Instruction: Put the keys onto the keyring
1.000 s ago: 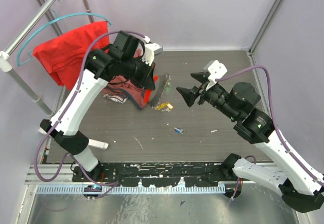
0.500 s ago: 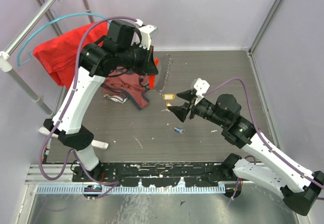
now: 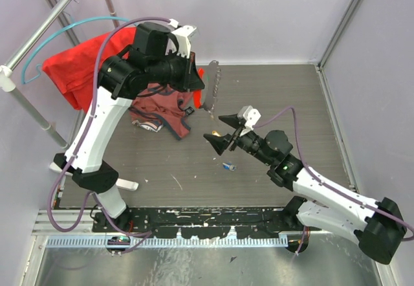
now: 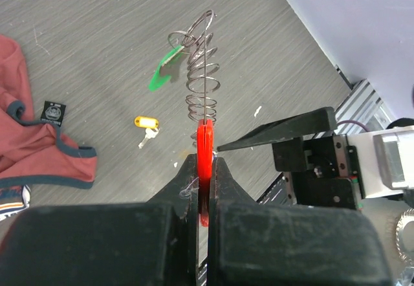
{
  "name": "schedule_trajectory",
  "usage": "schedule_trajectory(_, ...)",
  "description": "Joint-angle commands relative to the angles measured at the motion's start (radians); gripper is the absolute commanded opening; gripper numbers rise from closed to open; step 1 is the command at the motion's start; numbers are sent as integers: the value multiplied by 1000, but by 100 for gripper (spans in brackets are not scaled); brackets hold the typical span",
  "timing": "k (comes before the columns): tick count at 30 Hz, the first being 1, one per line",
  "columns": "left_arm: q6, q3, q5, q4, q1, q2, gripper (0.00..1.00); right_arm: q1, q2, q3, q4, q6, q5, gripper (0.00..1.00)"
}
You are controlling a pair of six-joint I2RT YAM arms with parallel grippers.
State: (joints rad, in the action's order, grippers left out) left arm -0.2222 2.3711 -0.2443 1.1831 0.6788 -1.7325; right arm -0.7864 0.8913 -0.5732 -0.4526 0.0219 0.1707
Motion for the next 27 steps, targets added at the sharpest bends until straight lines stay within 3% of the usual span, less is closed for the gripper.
schedule_trajectory(1, -28, 2, -4, -71, -3, 41, 0, -16, 63, 17, -294, 34, -109, 85)
schedule_trajectory(7, -38, 1, -12, -85, -5, 46, 0, -25, 115, 8, -325, -17, -212, 85)
schedule_trajectory(13, -43, 1, -18, -93, -4, 48, 0, -25, 170, -21, -341, -17, -205, 85)
schedule_trajectory(20, -46, -1, -25, -100, -5, 53, 0, -25, 216, -47, -359, -11, -190, 70)
schedule_trajectory(27, -55, -2, -35, -102, -5, 54, 0, -27, 233, -61, -396, 3, -183, 76)
